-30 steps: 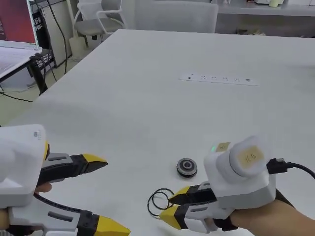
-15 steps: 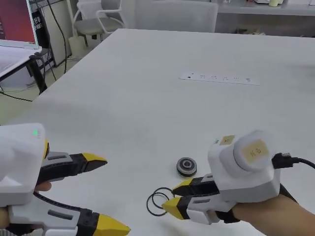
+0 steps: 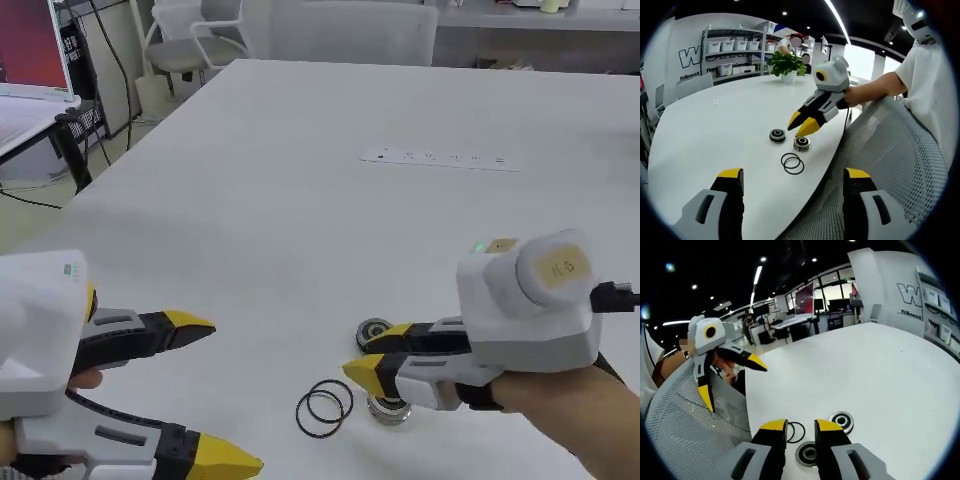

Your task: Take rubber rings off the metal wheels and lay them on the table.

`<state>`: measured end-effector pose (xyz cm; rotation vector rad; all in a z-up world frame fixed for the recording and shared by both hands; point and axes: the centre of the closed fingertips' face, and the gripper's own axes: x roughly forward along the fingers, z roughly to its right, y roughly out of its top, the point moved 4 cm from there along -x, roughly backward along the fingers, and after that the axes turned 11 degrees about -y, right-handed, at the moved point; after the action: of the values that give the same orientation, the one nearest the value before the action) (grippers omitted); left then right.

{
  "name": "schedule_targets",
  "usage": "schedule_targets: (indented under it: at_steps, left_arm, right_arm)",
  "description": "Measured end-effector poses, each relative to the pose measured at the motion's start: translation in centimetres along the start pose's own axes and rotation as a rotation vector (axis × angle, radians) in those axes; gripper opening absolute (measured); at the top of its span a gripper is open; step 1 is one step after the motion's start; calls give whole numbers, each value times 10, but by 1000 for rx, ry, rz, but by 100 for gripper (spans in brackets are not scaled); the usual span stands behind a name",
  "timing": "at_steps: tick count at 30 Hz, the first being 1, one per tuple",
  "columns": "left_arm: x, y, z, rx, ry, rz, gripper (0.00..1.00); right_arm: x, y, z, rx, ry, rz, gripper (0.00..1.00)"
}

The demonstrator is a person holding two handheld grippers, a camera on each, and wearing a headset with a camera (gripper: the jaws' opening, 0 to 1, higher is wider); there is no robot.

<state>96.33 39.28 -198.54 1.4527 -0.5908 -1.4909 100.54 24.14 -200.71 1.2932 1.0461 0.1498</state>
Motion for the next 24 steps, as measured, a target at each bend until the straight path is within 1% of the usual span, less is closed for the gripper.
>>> schedule_targets:
  at_steps: [8, 12, 15, 20, 24]
  left_arm:
    - [0, -1, 0, 1, -2, -4, 80]
    - [0, -1, 1, 2, -7, -7, 79]
    - [1, -1, 2, 9, -12, -11, 80]
    - [1, 1, 3, 6, -23, 6, 80]
    - [-1, 7, 5, 29, -31, 24, 80]
  right_arm:
    - [-12, 7, 25, 74, -62, 50, 19]
    - [-18, 4, 41, 107, -101, 59, 20]
    - [-21, -1, 50, 129, -121, 54, 20]
    - [-23, -13, 63, 150, -152, 22, 20]
    - [-25, -21, 69, 156, -170, -3, 21]
